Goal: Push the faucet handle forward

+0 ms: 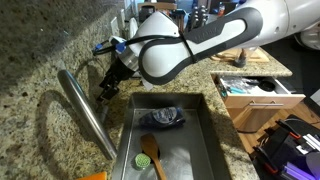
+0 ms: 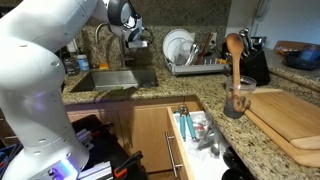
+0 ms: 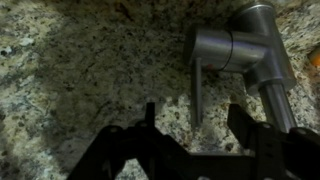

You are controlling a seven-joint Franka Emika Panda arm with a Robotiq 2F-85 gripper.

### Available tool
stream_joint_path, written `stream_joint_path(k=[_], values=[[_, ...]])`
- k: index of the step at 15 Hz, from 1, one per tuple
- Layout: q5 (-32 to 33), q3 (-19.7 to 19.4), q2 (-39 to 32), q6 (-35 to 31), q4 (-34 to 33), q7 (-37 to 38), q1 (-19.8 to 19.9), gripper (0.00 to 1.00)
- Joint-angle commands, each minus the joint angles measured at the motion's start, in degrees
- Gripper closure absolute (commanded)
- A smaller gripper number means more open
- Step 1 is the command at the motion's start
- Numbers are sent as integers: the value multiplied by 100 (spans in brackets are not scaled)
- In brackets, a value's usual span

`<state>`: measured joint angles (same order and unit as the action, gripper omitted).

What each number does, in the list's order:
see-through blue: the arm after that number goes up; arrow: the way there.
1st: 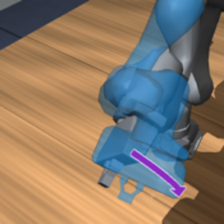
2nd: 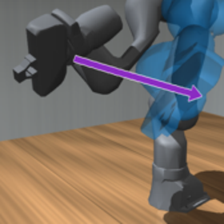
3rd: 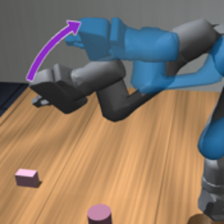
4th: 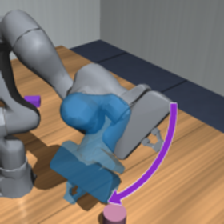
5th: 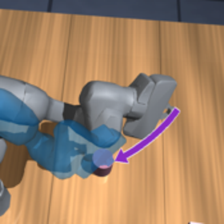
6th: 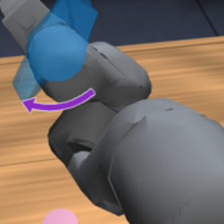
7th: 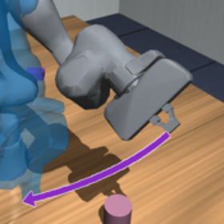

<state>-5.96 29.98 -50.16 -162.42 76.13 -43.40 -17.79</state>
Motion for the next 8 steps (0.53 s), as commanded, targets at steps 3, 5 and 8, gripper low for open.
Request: stream_joint_path(k=[3,5,8], values=[[-3,-55,-41,123,-57,36,-7,67],[-80,71,-57,226,-81,6,61,82],[-142,150,-35,378,-81,60,69,54]])
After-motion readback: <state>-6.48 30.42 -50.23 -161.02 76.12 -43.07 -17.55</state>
